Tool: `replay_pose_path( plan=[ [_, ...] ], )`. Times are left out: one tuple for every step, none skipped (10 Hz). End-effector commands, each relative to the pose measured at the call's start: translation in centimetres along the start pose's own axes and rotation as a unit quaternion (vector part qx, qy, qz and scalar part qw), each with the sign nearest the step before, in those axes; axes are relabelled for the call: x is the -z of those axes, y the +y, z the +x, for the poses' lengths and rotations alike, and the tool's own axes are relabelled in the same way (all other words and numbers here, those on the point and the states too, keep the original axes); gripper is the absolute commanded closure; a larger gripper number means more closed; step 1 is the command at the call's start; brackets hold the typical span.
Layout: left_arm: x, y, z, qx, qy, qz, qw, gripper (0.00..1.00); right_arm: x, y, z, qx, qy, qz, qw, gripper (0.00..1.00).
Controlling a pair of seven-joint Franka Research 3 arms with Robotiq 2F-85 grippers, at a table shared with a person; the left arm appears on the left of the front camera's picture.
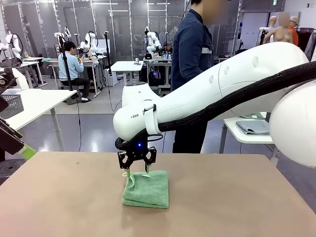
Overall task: Fold the towels and place them in the basket.
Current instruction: When a person lays out a Towel with hook on the table, fold it in half twice.
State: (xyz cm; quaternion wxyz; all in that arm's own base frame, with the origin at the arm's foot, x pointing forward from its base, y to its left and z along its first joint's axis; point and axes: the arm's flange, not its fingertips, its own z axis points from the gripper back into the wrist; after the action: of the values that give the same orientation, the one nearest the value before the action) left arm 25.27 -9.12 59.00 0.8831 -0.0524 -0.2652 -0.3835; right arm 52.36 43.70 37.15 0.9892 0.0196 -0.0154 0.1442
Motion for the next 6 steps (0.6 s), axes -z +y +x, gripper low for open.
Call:
replay_pose_path(
  plan=[
    [0.1, 0.3, 0.0, 0.001, 0.002, 0.008, 1.000, 0.00, -0.6, -0.6, -0.7, 0.024, -0.010, 0.013, 1.000, 0.01],
    [0.1, 0.3, 0.0, 0.001, 0.002, 0.008, 1.000, 0.00, -0.9, -1.0, -0.8, 0.025, -0.013, 0.016, 0.999, 0.00],
    [0.1, 0.3, 0.0, 0.001, 0.002, 0.008, 1.000, 0.00, -0.8, -1.4, -0.9, 0.029, -0.011, 0.016, 0.999, 0.00],
    [0.1, 0.3, 0.0, 0.001, 0.002, 0.008, 1.000, 0.00, -0.5, -2.1, -0.9, 0.023, 0.006, 0.005, 1.000, 0.00],
    [0.1, 0.3, 0.0, 0.001, 0.002, 0.008, 1.000, 0.00, -0.9, -0.6, 0.2, 0.012, -0.005, 0.010, 1.000, 0.00],
    [0.1, 0.3, 0.0, 0.001, 0.002, 0.008, 1.000, 0.00, -0.9, -0.6, 0.2, 0.012, -0.005, 0.010, 1.000, 0.00]
  ],
)
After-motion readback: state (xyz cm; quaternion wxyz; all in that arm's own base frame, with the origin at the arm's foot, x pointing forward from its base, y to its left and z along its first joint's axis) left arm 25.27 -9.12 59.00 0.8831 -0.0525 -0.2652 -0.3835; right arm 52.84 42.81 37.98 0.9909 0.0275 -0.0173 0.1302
